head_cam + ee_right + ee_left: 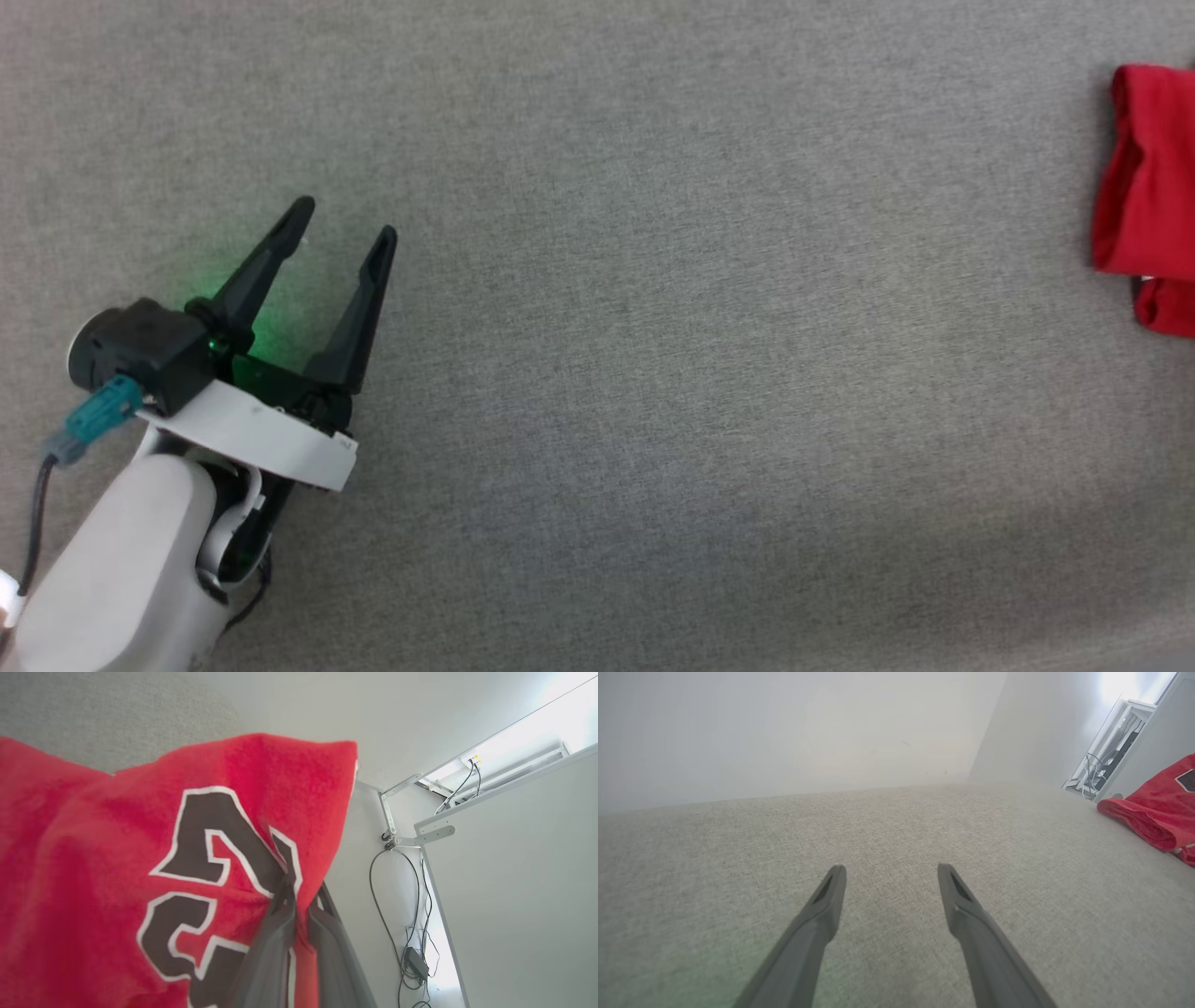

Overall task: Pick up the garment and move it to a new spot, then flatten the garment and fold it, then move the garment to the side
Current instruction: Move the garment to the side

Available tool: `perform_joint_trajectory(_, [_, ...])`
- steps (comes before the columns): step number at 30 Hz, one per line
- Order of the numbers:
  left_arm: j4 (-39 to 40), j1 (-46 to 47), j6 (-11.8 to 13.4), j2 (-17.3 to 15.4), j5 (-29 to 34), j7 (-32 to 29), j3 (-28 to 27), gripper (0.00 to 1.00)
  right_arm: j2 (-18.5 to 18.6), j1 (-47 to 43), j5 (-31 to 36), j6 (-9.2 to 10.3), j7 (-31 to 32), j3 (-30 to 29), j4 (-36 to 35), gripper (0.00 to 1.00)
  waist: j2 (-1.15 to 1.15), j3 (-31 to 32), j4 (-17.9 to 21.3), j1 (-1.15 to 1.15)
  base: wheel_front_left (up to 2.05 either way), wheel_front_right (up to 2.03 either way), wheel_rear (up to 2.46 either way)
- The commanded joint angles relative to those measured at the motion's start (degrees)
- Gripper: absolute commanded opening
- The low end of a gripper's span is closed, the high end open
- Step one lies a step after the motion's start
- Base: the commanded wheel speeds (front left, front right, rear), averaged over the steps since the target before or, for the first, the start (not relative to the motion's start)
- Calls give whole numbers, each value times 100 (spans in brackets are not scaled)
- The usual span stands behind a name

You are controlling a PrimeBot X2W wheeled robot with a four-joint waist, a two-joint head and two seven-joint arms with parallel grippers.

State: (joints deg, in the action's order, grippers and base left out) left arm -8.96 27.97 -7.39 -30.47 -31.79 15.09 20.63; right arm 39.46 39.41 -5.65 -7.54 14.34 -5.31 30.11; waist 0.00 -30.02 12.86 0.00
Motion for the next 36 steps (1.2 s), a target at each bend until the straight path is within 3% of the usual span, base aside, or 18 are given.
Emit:
perform_joint_trajectory(1, [-15, 52, -10, -22, -41, 2, 16, 100, -92, 84, 109, 12, -61, -41, 120, 0, 0, -48, -38, 0, 0, 0, 0])
perform_joint_trajectory(10, [-67, 45, -2, -63, -91, -2, 20, 100, -658, 338, 593, 12, -364, -520, 874, 0, 0, -107, -183, 0, 0, 0, 0])
perform_joint_trajectory(11, [-63, 33, -2, -62, -94, -2, 12, 100, -688, 362, 644, 12, -400, -576, 930, 5, 0, -101, -194, 0, 0, 0, 0])
perform_joint_trajectory(14, [-57, -12, -2, -61, -115, -1, -19, 100, -805, 450, 789, 12, -476, -757, 1067, 43, 0, -68, -218, 0, 0, 0, 0])
perform_joint_trajectory(15, [-62, -23, -2, -52, -121, -2, -24, 100, -837, 475, 837, 12, -486, -792, 1101, 62, 0, -47, -224, 0, 0, 0, 0])
perform_joint_trajectory(16, [-63, -31, -2, -41, -127, -1, -25, 100, -859, 498, 864, 12, -501, -824, 1117, 91, 0, -24, -231, 0, 0, 0, 0])
perform_joint_trajectory(17, [-64, -37, -3, -28, -132, -1, -36, 100, -873, 530, 882, 12, -513, -869, 1145, 100, 0, 1, -240, 0, 0, 0, 0])
perform_joint_trajectory(28, [-82, -246, -3, 152, -112, 0, -186, 100, -917, 564, 886, 12, -807, -1002, 1354, 100, 0, 397, -482, 0, 0, 0, 0])
perform_joint_trajectory(36, [-162, -586, -3, 325, -57, 0, -411, 100, -1066, 529, 684, 12, -1238, -751, 1451, 100, 0, 916, -715, 0, 0, 0, 0])
